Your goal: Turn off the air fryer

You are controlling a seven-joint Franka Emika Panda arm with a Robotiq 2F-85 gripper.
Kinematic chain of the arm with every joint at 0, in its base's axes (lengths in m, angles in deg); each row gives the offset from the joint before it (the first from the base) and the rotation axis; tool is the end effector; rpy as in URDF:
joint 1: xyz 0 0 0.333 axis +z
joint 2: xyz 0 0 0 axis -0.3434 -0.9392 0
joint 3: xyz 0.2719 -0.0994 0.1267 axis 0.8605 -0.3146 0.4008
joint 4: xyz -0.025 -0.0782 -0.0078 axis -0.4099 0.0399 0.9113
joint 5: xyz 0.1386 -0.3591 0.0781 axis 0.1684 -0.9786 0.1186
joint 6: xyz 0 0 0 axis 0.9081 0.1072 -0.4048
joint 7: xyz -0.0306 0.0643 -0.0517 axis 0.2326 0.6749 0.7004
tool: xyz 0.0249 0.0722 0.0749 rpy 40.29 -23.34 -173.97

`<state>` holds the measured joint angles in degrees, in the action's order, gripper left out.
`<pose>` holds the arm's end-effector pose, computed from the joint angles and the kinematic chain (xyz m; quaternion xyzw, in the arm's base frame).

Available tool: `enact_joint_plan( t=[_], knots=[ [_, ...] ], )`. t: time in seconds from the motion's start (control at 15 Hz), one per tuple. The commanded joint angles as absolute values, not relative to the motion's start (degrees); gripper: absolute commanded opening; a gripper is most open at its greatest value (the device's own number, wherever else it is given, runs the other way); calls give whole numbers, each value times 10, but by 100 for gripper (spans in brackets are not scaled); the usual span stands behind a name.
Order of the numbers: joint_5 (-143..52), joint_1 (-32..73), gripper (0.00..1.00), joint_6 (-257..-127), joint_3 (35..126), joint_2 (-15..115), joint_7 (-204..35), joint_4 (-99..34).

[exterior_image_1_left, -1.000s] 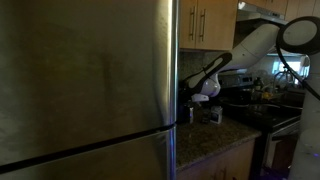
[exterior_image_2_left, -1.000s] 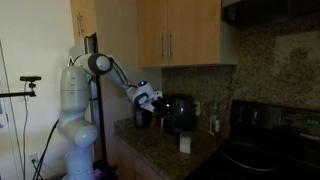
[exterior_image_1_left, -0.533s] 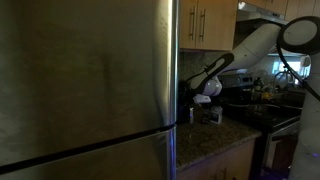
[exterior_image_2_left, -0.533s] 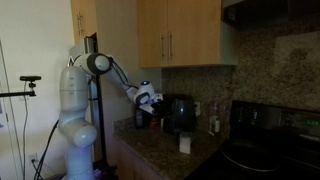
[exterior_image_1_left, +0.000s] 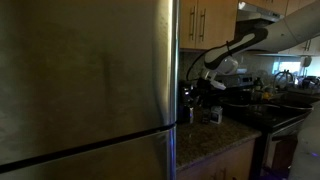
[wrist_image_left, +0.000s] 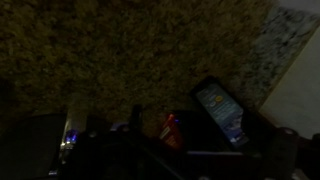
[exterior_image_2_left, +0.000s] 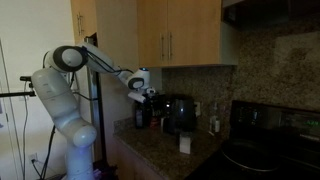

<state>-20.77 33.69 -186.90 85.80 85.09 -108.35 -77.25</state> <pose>0.4419 0.1320 0.4610 -0.9656 -0.1891 -0.0993 0.1485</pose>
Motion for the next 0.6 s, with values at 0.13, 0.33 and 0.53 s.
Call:
enact_joint_plan(
  t=[0.13, 0.33, 0.53],
  knots=[
    [-206, 334, 100, -1807, 847, 909, -1098, -770],
    [-214, 322, 100, -1890, 852, 918, -1092, -785],
    [-213, 318, 100, -1979, 844, 942, -1078, -793]
  ],
)
